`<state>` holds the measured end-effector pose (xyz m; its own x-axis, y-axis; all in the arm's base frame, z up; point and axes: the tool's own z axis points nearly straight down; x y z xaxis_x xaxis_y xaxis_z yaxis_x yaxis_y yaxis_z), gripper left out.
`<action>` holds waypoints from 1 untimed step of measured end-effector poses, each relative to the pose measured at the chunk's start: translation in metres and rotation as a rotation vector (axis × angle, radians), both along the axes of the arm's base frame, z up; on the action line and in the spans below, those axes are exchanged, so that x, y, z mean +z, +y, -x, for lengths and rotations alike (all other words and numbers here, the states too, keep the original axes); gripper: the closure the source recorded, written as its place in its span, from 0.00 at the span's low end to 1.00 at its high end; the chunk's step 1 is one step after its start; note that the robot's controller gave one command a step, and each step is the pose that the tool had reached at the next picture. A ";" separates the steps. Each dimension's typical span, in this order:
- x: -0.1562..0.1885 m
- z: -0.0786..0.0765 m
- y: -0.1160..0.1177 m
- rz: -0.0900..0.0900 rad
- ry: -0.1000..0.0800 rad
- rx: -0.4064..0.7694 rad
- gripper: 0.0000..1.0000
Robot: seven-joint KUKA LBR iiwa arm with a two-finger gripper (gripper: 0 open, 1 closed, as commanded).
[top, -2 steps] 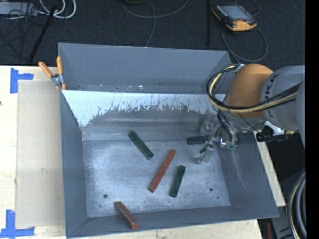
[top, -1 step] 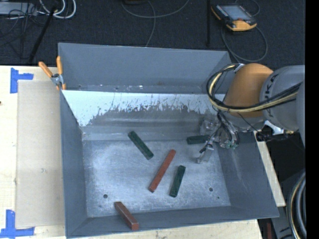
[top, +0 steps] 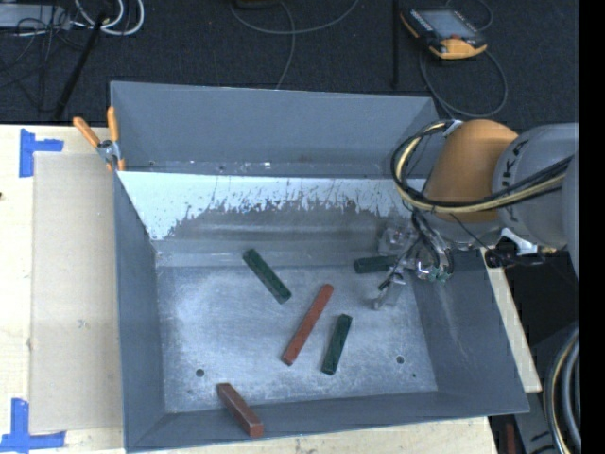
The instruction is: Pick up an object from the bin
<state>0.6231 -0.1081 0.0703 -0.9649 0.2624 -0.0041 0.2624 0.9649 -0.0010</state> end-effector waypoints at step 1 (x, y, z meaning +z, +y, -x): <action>0.000 0.000 0.000 -0.001 0.002 0.002 1.00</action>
Offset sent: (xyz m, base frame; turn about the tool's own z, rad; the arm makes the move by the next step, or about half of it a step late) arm 0.0000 0.0000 0.0000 0.0000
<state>0.6229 -0.1080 0.0701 -0.9654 0.2608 -0.0018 0.2608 0.9654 -0.0010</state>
